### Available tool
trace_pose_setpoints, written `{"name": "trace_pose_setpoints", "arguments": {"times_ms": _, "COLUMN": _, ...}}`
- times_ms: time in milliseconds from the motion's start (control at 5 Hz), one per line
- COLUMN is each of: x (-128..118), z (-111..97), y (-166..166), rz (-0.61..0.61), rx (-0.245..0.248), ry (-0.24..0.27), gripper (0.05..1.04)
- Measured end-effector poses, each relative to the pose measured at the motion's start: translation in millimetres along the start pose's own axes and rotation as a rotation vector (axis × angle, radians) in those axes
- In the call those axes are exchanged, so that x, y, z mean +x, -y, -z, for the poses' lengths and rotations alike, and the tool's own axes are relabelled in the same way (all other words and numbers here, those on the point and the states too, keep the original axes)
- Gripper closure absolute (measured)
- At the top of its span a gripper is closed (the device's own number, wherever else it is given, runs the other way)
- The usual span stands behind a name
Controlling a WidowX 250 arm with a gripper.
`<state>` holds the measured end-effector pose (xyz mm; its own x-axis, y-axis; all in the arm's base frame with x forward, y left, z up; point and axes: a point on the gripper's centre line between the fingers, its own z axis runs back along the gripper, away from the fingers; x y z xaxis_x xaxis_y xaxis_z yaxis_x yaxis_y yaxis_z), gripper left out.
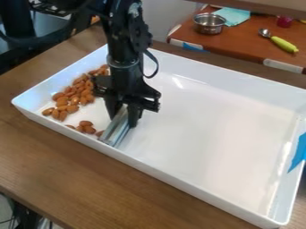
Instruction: Sweep into pile
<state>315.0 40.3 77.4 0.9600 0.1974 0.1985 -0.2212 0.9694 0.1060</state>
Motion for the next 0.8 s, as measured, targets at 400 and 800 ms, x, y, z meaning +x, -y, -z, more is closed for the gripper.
{"name": "trace_pose_setpoints", "arguments": {"times_ms": 400, "x": 2, "z": 1, "y": -19, "rz": 0.034, "rx": 0.094, "ry": 0.003, "gripper": 0.704}}
{"name": "trace_pose_setpoints", "arguments": {"times_ms": 800, "x": 18, "z": 6, "y": -47, "rz": 0.039, "rx": 0.209, "ry": 0.018, "gripper": 0.703}}
